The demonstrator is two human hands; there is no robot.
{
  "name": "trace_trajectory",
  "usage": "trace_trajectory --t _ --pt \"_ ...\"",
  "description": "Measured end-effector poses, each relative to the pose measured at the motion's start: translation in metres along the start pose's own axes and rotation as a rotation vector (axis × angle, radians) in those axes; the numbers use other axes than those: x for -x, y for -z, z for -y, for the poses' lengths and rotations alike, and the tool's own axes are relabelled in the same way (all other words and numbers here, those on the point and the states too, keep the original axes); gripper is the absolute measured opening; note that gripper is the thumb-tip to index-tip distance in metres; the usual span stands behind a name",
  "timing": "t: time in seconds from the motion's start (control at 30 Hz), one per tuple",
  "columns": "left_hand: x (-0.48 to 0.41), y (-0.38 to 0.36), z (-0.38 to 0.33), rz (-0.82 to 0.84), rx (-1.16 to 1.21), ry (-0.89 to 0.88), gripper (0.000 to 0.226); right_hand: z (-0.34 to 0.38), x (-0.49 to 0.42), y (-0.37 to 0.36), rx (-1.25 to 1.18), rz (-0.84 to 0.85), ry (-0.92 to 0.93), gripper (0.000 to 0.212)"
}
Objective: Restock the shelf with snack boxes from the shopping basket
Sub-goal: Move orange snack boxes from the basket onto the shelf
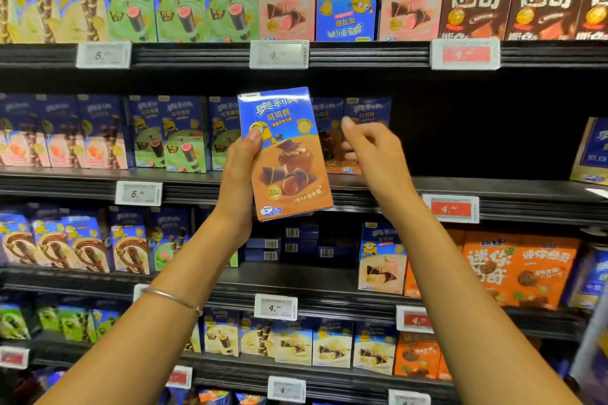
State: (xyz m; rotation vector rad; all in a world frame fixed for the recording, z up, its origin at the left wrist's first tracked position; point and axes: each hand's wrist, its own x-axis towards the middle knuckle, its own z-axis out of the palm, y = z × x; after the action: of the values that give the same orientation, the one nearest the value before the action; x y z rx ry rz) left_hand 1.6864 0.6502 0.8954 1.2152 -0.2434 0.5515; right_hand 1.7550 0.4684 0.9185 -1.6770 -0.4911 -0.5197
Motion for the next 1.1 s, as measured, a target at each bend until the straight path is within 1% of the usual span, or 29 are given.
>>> trace_trajectory --t 0.03,0.07,0.1,0.13,0.2,0.3,0.37,0.43,0.47,0.53,0.57,0.6,0.67,0.73,0.8,1.0,1.1 --pt "0.001 -0.001 0.001 -0.008 -0.013 0.005 0.072 0.012 0.011 -0.005 -0.098 0.137 -0.056 0.045" --pt "0.003 -0.001 0.001 -0.011 -0.027 0.008 0.079 0.020 0.020 -0.010 -0.143 0.249 -0.088 0.044" --pt "0.004 -0.002 0.001 -0.010 -0.043 0.011 0.085 0.024 0.028 -0.014 -0.164 0.316 -0.087 0.040" --pt "0.006 -0.001 0.001 -0.012 -0.060 0.013 0.091 0.027 0.034 -0.019 -0.172 0.334 -0.068 0.035" --pt "0.009 0.002 -0.001 -0.028 -0.103 0.001 0.098 0.029 0.041 -0.026 -0.168 0.296 -0.044 0.029" --pt "0.013 0.011 -0.001 -0.077 -0.201 -0.005 0.102 0.028 0.045 -0.034 -0.196 0.277 -0.082 0.029" --pt "0.015 0.019 0.000 -0.113 -0.233 0.017 0.100 0.026 0.046 -0.037 -0.235 0.298 -0.122 0.028" --pt "0.016 0.029 0.002 -0.163 -0.276 0.028 0.087 0.021 0.046 -0.041 -0.282 0.307 -0.161 0.024" --pt "0.016 0.036 0.002 -0.190 -0.296 0.029 0.074 0.019 0.044 -0.041 -0.313 0.283 -0.179 0.021" --pt "0.014 0.052 0.001 -0.231 -0.306 0.030 0.050 0.013 0.036 -0.039 -0.354 0.161 -0.183 0.017" --pt "0.013 0.060 0.000 -0.247 -0.299 0.034 0.044 0.009 0.030 -0.037 -0.347 0.077 -0.168 0.017" --pt "0.013 0.067 -0.003 -0.258 -0.290 0.040 0.043 0.005 0.022 -0.036 -0.318 -0.008 -0.145 0.017" --pt "0.013 0.078 -0.008 -0.264 -0.278 0.058 0.047 -0.003 0.006 -0.037 -0.210 -0.136 -0.105 0.024" --pt "0.012 0.085 -0.012 -0.255 -0.278 0.064 0.051 -0.009 -0.008 -0.047 -0.077 -0.199 -0.090 0.037" --pt "0.010 0.089 -0.016 -0.246 -0.259 0.082 0.056 -0.014 -0.018 -0.061 0.037 -0.234 -0.065 0.045" --pt "0.000 0.099 -0.021 -0.218 -0.236 0.087 0.066 -0.023 -0.036 -0.097 0.221 -0.225 -0.001 0.036" --pt "-0.004 0.103 -0.023 -0.206 -0.230 0.098 0.074 -0.023 -0.042 -0.107 0.285 -0.224 -0.012 0.030"
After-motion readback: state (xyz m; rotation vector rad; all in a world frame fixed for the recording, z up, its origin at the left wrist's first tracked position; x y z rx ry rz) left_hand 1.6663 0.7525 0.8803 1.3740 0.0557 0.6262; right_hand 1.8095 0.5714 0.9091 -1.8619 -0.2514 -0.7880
